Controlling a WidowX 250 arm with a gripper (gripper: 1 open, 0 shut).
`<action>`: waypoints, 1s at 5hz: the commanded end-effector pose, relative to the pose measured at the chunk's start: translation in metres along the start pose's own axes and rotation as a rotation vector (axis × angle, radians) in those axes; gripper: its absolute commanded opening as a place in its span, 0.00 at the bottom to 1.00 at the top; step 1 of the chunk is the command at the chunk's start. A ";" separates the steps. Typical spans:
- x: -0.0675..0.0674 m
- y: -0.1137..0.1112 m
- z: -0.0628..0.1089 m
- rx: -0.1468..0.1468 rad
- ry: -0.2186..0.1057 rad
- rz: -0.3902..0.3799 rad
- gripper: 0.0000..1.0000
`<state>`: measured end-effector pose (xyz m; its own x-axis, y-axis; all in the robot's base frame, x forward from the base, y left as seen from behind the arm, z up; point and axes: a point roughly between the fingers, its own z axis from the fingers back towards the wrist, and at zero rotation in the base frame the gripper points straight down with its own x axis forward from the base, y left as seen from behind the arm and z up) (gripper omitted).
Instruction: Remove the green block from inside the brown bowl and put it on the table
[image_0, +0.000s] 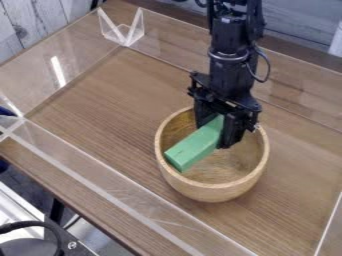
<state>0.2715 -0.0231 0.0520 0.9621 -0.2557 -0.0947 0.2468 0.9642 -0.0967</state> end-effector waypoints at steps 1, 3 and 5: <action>0.005 0.000 0.013 0.011 -0.050 -0.005 0.00; 0.004 0.003 0.030 0.021 -0.074 0.007 0.00; 0.008 0.022 0.064 0.050 -0.130 0.063 0.00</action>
<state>0.2817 -0.0008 0.0875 0.9807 -0.1868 -0.0583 0.1828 0.9808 -0.0679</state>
